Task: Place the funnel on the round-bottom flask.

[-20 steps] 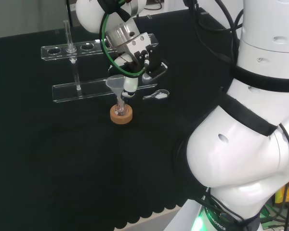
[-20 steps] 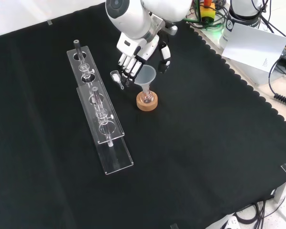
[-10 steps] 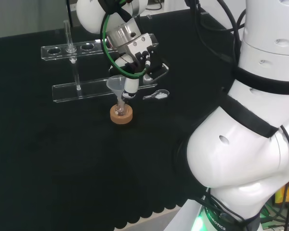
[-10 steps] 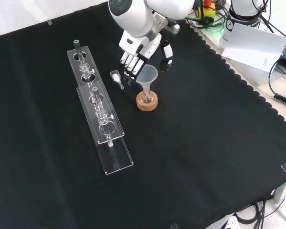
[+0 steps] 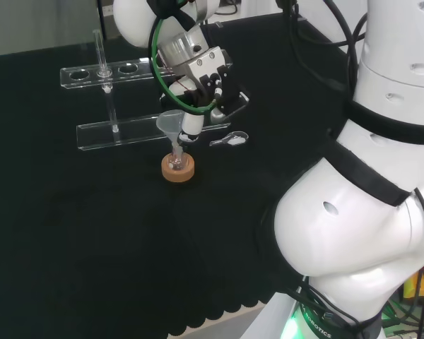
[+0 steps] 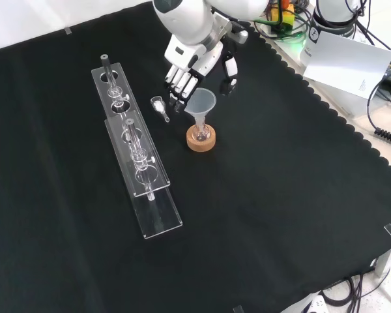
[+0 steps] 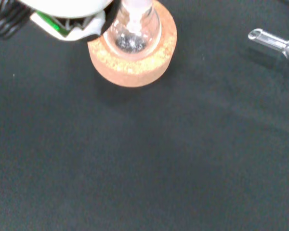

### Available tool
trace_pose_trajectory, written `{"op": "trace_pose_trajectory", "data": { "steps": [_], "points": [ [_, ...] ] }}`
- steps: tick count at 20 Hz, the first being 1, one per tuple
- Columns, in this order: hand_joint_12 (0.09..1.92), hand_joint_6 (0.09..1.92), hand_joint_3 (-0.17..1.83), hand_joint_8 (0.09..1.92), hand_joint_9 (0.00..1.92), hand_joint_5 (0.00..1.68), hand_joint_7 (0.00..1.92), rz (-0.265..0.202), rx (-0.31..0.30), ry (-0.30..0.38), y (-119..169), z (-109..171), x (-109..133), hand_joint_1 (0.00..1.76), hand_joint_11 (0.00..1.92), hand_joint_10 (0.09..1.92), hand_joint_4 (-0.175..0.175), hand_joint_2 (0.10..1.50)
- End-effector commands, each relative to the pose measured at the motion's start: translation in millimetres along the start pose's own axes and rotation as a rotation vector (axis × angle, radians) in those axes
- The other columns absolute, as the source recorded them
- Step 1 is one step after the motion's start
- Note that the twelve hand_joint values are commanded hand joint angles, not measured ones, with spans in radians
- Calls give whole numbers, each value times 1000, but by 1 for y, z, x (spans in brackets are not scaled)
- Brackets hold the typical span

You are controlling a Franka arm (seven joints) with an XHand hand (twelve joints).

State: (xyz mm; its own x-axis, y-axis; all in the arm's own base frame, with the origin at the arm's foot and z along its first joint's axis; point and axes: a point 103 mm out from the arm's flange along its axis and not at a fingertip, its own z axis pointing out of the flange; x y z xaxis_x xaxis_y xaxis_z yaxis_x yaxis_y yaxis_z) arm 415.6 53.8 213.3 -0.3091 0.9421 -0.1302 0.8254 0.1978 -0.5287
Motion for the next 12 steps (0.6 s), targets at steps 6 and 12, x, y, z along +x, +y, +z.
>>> {"op": "trace_pose_trajectory", "data": {
  "steps": [6,12],
  "points": [
    [1454,87,682,307,50,57,0,19,-99,11,-30,-25,-15,829,3,758,-68,586],
    [1451,87,676,305,34,56,0,70,-137,54,-61,-28,-42,821,0,772,-68,590]
  ]
}}
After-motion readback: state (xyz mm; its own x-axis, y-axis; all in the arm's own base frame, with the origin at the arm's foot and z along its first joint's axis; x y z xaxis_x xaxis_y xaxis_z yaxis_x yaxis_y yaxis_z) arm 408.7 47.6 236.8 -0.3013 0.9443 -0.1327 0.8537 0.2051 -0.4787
